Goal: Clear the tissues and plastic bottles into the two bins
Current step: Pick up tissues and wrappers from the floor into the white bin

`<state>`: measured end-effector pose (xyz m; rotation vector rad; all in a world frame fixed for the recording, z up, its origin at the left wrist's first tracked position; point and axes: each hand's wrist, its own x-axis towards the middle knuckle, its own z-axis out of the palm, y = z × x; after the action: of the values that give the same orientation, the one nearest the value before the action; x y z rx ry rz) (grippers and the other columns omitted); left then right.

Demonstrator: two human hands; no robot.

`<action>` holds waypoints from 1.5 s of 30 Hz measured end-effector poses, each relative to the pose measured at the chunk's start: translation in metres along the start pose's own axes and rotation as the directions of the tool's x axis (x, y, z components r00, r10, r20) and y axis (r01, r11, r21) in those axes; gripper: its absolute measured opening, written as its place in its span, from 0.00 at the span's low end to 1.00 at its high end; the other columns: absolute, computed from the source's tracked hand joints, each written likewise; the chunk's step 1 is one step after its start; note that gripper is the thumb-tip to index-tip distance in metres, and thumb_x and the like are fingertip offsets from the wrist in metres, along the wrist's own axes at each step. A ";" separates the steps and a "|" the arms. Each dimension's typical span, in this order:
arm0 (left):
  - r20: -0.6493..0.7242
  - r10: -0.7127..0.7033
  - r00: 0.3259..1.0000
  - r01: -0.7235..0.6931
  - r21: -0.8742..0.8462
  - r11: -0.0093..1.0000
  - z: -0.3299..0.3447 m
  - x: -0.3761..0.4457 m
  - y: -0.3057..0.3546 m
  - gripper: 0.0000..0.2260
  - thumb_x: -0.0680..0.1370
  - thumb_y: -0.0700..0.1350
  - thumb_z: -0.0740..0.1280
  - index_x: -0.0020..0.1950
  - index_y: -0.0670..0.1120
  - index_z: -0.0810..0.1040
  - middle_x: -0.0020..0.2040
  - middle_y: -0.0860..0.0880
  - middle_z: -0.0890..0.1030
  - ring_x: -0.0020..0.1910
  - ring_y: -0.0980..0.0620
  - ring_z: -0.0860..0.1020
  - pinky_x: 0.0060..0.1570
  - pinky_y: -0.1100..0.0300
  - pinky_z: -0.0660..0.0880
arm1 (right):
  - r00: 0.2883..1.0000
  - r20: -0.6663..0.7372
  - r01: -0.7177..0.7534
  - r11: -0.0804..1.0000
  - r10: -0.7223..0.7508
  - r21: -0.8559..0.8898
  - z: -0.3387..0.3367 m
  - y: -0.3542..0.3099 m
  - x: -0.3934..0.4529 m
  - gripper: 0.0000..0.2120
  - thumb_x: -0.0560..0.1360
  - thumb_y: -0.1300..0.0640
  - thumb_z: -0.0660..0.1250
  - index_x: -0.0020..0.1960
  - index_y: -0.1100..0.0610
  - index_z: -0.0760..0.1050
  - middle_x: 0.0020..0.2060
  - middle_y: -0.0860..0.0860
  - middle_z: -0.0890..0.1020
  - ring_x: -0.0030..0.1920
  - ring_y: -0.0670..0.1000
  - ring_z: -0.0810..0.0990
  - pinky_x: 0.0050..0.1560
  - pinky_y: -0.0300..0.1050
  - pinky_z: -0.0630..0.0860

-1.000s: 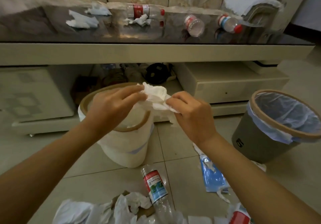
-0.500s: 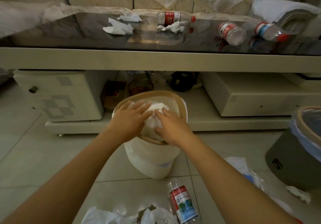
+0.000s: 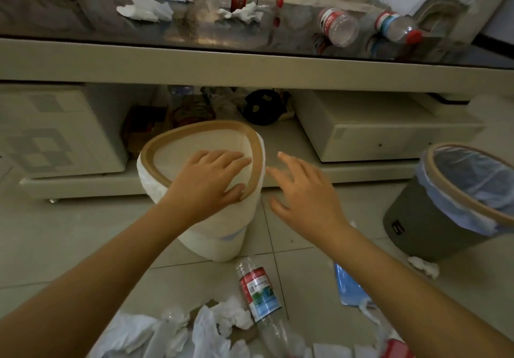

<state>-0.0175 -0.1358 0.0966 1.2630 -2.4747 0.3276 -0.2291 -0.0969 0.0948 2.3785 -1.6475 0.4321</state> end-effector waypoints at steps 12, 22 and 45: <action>0.266 0.328 0.906 -0.332 -0.033 0.943 0.068 -0.002 0.134 0.28 0.74 0.58 0.66 0.71 0.48 0.68 0.66 0.48 0.74 0.63 0.46 0.74 0.60 0.47 0.70 | 0.952 0.217 -0.183 0.969 0.217 -0.167 0.025 0.088 -0.161 0.28 0.70 0.47 0.67 0.68 0.57 0.71 0.65 0.59 0.74 0.60 0.62 0.76 0.56 0.60 0.73; 0.417 0.377 0.827 -0.319 -0.204 0.926 0.134 0.001 0.235 0.29 0.77 0.58 0.62 0.75 0.52 0.58 0.74 0.50 0.63 0.71 0.48 0.64 0.67 0.49 0.59 | 0.812 0.399 -0.368 0.904 0.426 -0.217 0.070 0.136 -0.256 0.32 0.61 0.50 0.79 0.62 0.59 0.77 0.60 0.62 0.78 0.55 0.63 0.80 0.51 0.61 0.76; 0.649 0.240 0.722 -0.121 -0.222 0.967 0.259 0.085 0.276 0.45 0.66 0.64 0.72 0.75 0.50 0.56 0.71 0.48 0.65 0.66 0.45 0.69 0.58 0.51 0.67 | 0.632 0.612 -0.528 0.842 0.475 -0.109 0.139 0.214 -0.246 0.42 0.72 0.32 0.61 0.77 0.47 0.46 0.77 0.51 0.42 0.76 0.57 0.51 0.71 0.57 0.58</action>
<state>-0.3394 -0.1309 -0.1198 1.2133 -3.1572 -0.3723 -0.4945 -0.0043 -0.1208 2.1946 -2.6618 -0.2768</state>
